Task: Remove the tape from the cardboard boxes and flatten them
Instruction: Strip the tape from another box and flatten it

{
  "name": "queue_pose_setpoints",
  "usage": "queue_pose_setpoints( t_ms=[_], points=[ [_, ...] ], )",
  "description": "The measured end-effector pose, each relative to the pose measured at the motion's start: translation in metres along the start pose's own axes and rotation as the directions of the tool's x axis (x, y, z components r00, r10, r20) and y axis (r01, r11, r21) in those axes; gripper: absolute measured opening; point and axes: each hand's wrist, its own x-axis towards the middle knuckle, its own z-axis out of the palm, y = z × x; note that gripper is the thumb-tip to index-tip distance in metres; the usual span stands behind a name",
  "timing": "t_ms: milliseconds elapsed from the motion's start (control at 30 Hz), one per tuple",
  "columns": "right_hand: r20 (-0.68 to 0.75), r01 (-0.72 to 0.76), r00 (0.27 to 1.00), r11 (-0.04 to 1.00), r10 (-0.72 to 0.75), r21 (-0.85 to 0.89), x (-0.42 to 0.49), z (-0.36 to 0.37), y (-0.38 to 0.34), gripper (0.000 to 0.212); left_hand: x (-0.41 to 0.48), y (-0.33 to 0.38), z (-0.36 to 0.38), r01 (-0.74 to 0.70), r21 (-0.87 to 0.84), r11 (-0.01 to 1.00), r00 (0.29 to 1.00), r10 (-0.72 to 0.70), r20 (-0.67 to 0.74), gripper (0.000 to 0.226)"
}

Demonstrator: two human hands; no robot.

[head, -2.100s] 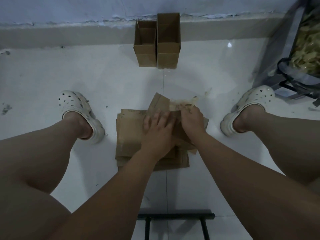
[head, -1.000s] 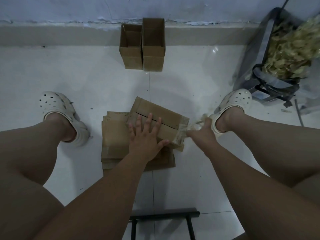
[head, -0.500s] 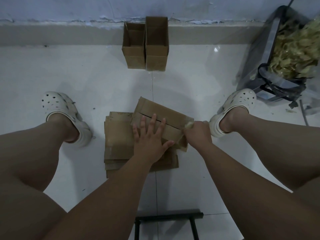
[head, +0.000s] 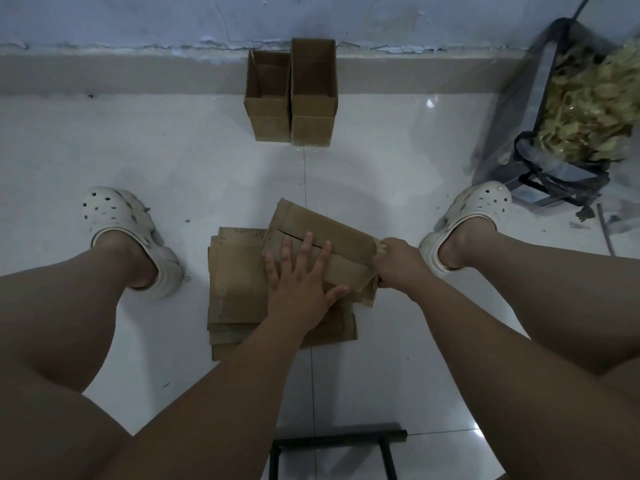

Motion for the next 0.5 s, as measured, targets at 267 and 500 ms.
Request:
queue_pose_setpoints(
  t_ms=[267,500],
  points=[
    [0.167,-0.149,0.982,0.895,0.085,0.419,0.001,-0.006,0.008,0.015,0.003,0.004,-0.002,0.0,0.009,1.0,1.0,0.0,-0.006,0.084],
    [-0.087,-0.071,0.994,0.997,0.068,-0.027,0.014,0.014,-0.001,0.065,0.008,0.011,-0.006,0.001,-0.014,1.0,1.0,-0.001,0.014,0.083]
  ],
)
